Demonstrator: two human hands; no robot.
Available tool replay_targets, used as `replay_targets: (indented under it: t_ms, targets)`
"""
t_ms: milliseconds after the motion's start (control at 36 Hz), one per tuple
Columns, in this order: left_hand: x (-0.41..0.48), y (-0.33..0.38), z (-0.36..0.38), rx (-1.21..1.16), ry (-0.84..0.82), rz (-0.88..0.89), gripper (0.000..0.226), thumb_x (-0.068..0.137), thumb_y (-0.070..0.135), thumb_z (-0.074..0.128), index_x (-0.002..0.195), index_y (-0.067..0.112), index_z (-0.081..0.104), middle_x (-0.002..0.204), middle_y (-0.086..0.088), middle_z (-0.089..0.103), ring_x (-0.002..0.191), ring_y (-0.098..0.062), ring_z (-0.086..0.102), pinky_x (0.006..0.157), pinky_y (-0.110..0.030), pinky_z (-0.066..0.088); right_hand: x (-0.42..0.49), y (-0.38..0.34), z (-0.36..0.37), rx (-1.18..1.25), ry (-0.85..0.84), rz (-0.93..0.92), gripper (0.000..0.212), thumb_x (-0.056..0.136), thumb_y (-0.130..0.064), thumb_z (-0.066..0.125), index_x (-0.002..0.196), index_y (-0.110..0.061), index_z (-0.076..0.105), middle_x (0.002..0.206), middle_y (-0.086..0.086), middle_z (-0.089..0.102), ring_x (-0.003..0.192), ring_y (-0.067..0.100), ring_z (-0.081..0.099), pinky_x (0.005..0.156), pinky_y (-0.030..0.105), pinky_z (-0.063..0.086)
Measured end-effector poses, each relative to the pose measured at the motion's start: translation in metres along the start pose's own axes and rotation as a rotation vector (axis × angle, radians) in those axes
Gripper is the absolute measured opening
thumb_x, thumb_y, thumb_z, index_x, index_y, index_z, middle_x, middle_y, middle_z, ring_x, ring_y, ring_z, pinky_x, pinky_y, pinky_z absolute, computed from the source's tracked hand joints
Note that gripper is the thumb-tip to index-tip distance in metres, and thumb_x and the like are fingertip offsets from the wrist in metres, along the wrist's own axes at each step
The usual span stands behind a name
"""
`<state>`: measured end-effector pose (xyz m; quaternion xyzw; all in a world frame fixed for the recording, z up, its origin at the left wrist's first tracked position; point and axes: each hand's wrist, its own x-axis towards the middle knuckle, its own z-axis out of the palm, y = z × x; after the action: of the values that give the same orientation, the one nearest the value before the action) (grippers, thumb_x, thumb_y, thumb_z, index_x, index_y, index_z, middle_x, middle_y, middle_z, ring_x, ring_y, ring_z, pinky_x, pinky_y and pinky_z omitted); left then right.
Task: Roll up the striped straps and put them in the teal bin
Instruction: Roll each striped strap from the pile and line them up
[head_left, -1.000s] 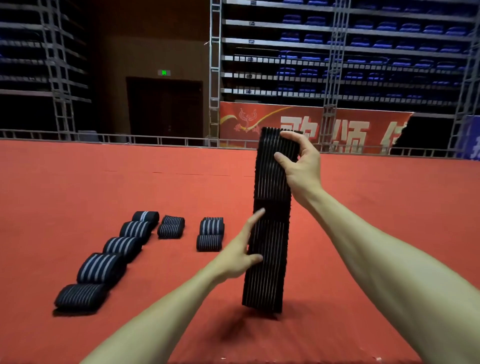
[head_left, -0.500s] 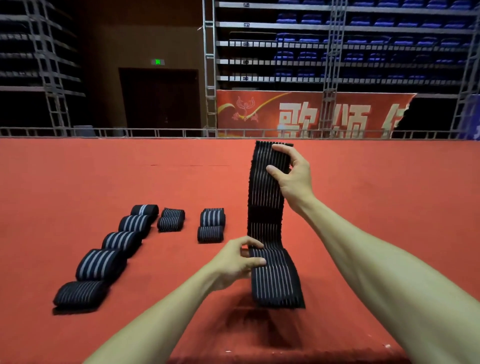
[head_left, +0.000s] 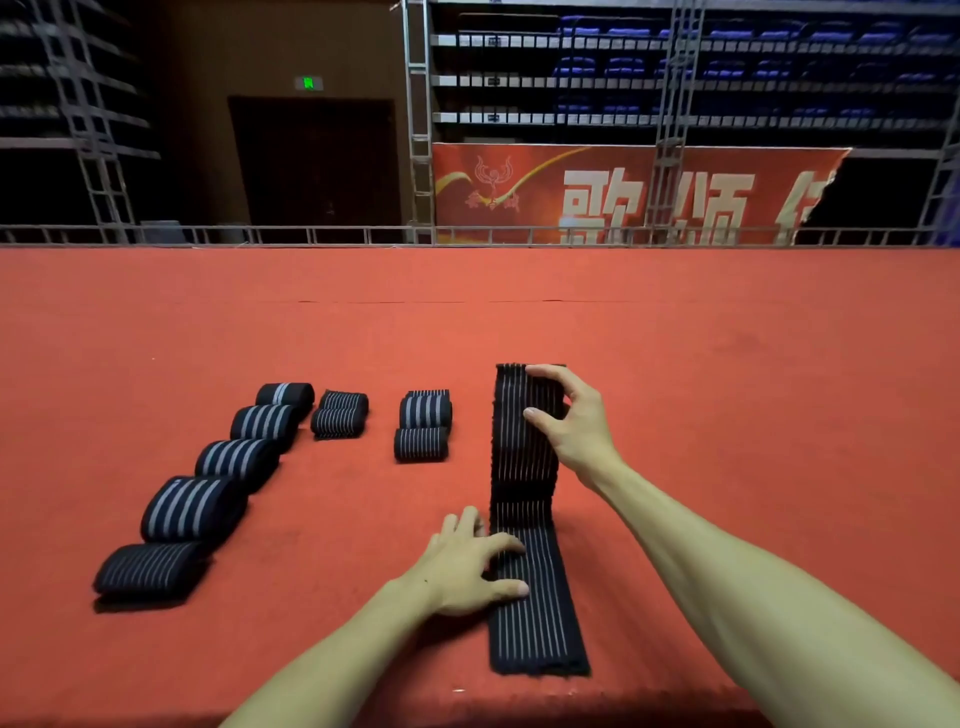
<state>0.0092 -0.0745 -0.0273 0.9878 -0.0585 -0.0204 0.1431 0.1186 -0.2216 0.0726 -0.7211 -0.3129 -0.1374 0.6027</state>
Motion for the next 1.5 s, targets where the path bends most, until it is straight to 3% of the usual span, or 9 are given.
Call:
replay_targets:
  t_ms: [111, 167, 361, 500, 694, 944, 1194, 1361, 1500]
  targets:
    - [0.012, -0.006, -0.007, -0.358, 0.25, 0.012, 0.012, 0.086, 0.04, 0.071, 0.086, 0.03, 0.064, 0.096, 0.003, 0.043, 0.099, -0.016, 0.042, 0.088, -0.025, 0.035, -0.008, 0.016, 0.001, -0.021, -0.014, 0.041, 0.049, 0.078, 0.014, 0.068, 0.111, -0.023, 0.064, 0.108, -0.014, 0.065, 0.092, -0.015, 0.057, 0.083, 0.005, 0.041]
    - [0.02, -0.008, -0.016, -0.521, 0.432, -0.05, 0.026, 0.086, 0.025, 0.073, 0.071, 0.029, 0.052, 0.081, 0.006, 0.046, 0.082, -0.012, 0.046, 0.074, -0.023, 0.034, -0.013, 0.025, 0.002, -0.032, -0.026, 0.069, 0.052, 0.076, 0.014, 0.069, 0.111, -0.024, 0.064, 0.108, -0.016, 0.065, 0.093, -0.016, 0.056, 0.086, 0.008, 0.041]
    - [0.052, -0.01, -0.04, -1.027, 0.598, -0.116, 0.025, 0.094, 0.01, 0.062, 0.082, 0.017, 0.042, 0.084, -0.005, 0.048, 0.077, -0.014, 0.046, 0.076, -0.03, 0.042, -0.028, 0.056, 0.019, -0.01, -0.133, 0.088, 0.06, 0.071, 0.014, 0.073, 0.114, -0.026, 0.06, 0.115, -0.012, 0.064, 0.101, -0.014, 0.055, 0.089, 0.006, 0.038]
    - [0.083, -0.02, -0.032, -0.983, 0.642, -0.096, 0.033, 0.09, -0.004, 0.059, 0.076, 0.017, 0.038, 0.075, -0.002, 0.046, 0.069, -0.01, 0.042, 0.061, -0.016, 0.036, -0.026, 0.081, 0.029, 0.021, -0.182, 0.111, 0.066, 0.069, 0.012, 0.077, 0.111, -0.034, 0.058, 0.115, -0.017, 0.063, 0.101, -0.012, 0.057, 0.092, 0.01, 0.041]
    - [0.119, -0.04, -0.024, -0.934, 0.586, -0.01, 0.031, 0.087, -0.002, 0.065, 0.08, 0.018, 0.042, 0.075, -0.007, 0.051, 0.068, -0.015, 0.046, 0.061, -0.031, 0.037, -0.003, 0.112, 0.031, 0.147, -0.088, 0.222, 0.042, 0.084, 0.0, 0.073, 0.116, -0.025, 0.061, 0.098, -0.002, 0.071, 0.084, 0.004, 0.064, 0.078, 0.017, 0.05]
    - [0.133, -0.059, -0.011, -1.198, 0.525, -0.062, 0.015, 0.087, 0.0, 0.069, 0.09, 0.015, 0.065, 0.078, 0.0, 0.066, 0.061, -0.001, 0.06, 0.047, -0.017, 0.045, 0.014, 0.141, 0.043, 0.118, -0.03, 0.221, 0.027, 0.081, 0.004, 0.074, 0.082, -0.022, 0.067, 0.084, -0.007, 0.071, 0.076, -0.001, 0.065, 0.074, 0.012, 0.048]
    - [0.127, -0.07, -0.011, -0.931, 0.608, 0.075, 0.021, 0.084, -0.003, 0.07, 0.083, 0.017, 0.067, 0.082, 0.008, 0.07, 0.079, -0.004, 0.064, 0.077, -0.019, 0.048, 0.006, 0.138, 0.047, 0.315, -0.036, 0.341, 0.021, 0.083, 0.0, 0.073, 0.09, -0.02, 0.067, 0.079, 0.0, 0.074, 0.071, 0.007, 0.066, 0.066, 0.02, 0.051]
    - [0.123, -0.065, -0.009, -1.088, 0.578, 0.007, 0.02, 0.087, -0.001, 0.068, 0.081, 0.018, 0.066, 0.084, -0.002, 0.069, 0.066, -0.007, 0.059, 0.045, -0.019, 0.044, 0.007, 0.13, 0.044, 0.269, -0.039, 0.24, 0.021, 0.081, 0.004, 0.072, 0.08, -0.017, 0.071, 0.076, -0.011, 0.073, 0.073, -0.002, 0.064, 0.072, 0.011, 0.047]
    - [0.121, -0.058, -0.013, -1.203, 0.609, -0.016, 0.011, 0.087, 0.009, 0.07, 0.079, 0.014, 0.068, 0.079, 0.001, 0.069, 0.071, -0.01, 0.059, 0.06, -0.022, 0.049, 0.006, 0.125, 0.043, 0.314, -0.038, 0.234, 0.021, 0.081, 0.005, 0.072, 0.08, -0.016, 0.073, 0.082, -0.004, 0.076, 0.078, 0.004, 0.067, 0.076, 0.017, 0.051]
